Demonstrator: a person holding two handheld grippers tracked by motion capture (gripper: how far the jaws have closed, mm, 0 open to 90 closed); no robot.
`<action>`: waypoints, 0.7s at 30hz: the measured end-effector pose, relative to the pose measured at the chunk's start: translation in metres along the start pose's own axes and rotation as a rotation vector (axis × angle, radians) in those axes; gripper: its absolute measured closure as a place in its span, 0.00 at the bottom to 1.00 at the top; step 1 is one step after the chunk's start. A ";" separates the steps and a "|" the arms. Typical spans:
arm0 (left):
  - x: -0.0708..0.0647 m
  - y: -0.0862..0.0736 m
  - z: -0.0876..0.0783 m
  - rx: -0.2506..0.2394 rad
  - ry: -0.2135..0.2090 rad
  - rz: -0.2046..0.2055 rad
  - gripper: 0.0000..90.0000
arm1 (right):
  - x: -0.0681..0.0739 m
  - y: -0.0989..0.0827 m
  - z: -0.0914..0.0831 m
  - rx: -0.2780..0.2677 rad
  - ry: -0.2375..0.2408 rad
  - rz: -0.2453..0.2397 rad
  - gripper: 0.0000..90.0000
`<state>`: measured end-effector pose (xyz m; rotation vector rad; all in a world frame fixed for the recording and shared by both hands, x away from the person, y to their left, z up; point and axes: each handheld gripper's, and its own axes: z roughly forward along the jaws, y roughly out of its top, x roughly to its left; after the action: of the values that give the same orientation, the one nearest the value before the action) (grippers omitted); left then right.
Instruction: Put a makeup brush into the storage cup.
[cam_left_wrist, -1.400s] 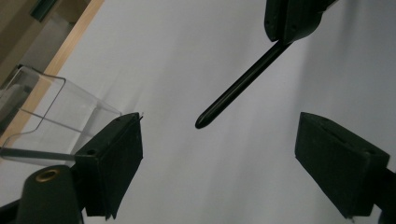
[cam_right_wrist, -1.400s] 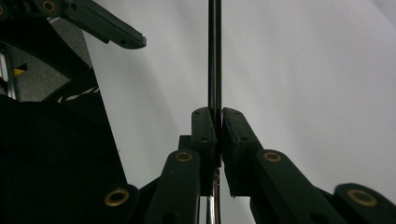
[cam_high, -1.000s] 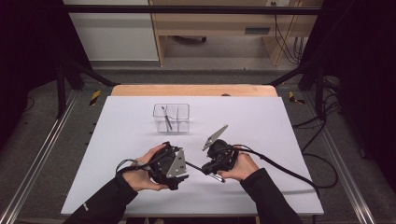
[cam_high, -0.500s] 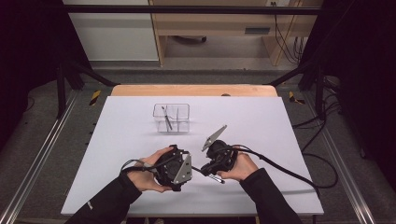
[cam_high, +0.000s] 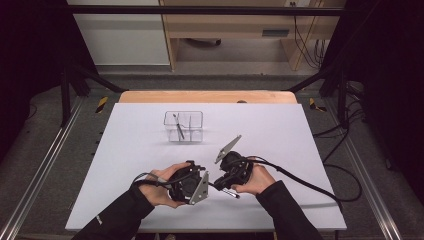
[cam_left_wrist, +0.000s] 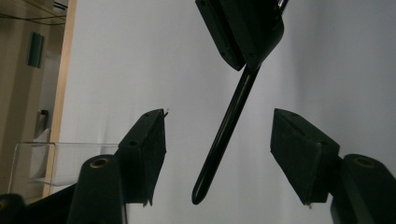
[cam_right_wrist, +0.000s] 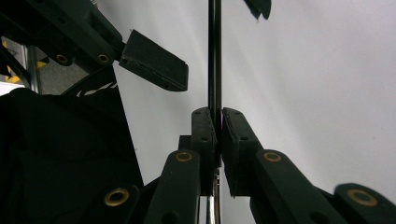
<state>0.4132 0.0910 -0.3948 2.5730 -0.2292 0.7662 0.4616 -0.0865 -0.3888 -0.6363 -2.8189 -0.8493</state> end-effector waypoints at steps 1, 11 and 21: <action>-0.001 0.000 0.000 0.000 -0.001 0.006 0.43 | 0.000 0.000 0.000 0.002 0.001 0.000 0.94; -0.008 0.003 0.003 0.038 -0.001 0.108 0.59 | 0.001 0.000 0.002 0.014 0.019 -0.007 0.94; -0.010 0.004 0.007 0.068 -0.017 0.156 0.73 | 0.003 0.000 0.003 0.021 0.027 -0.010 0.94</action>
<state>0.4068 0.0848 -0.4044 2.6505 -0.4197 0.8210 0.4591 -0.0842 -0.3909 -0.6030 -2.8051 -0.8230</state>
